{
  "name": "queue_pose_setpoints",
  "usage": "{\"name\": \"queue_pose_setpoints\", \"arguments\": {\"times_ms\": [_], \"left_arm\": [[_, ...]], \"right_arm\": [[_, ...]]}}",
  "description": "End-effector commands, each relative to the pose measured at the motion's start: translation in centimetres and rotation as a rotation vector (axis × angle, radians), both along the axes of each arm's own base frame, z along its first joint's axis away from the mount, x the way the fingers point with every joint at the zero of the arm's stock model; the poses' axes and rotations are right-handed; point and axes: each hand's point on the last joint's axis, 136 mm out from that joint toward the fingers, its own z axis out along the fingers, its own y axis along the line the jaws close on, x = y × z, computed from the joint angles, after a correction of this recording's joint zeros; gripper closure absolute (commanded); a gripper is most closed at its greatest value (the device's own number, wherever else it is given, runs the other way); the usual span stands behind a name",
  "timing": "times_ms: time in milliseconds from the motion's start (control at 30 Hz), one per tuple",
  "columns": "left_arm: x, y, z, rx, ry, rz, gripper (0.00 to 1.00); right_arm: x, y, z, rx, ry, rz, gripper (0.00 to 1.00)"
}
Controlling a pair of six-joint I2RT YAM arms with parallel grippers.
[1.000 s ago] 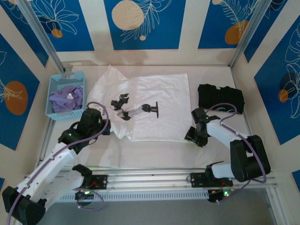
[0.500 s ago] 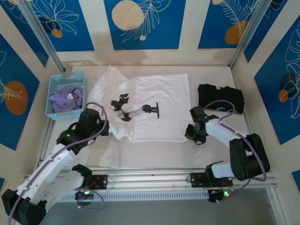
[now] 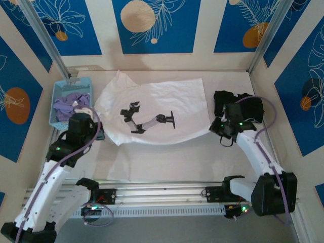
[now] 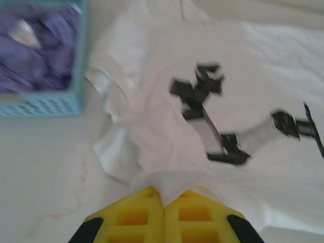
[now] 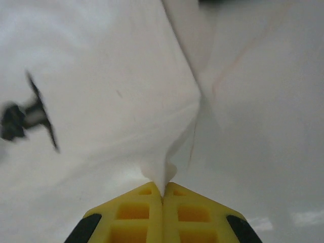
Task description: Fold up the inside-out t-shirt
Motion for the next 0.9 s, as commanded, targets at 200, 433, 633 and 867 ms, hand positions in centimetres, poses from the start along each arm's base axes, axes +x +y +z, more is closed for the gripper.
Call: {"name": "queue_pose_setpoints", "arguments": {"times_ms": [200,433,633,867], "left_arm": [[-6.9,5.7,22.3,0.153,-0.520,0.108,1.00],[-10.5,5.2,34.1,0.112,-0.795,0.044,1.00],[-3.1,6.3,33.2,0.298,-0.647,0.174,1.00],[8.6,5.7,28.0,0.364,-0.462,0.193,1.00]], "right_arm": [[-1.7,-5.7,21.0,-0.091,-0.579,-0.108,0.99],[-7.6,-5.6,33.5,-0.180,-0.862,-0.148,0.99],[-7.5,-5.3,37.9,-0.197,-0.950,-0.124,1.00],[2.3,-5.7,34.2,-0.142,-0.867,-0.034,1.00]]}}
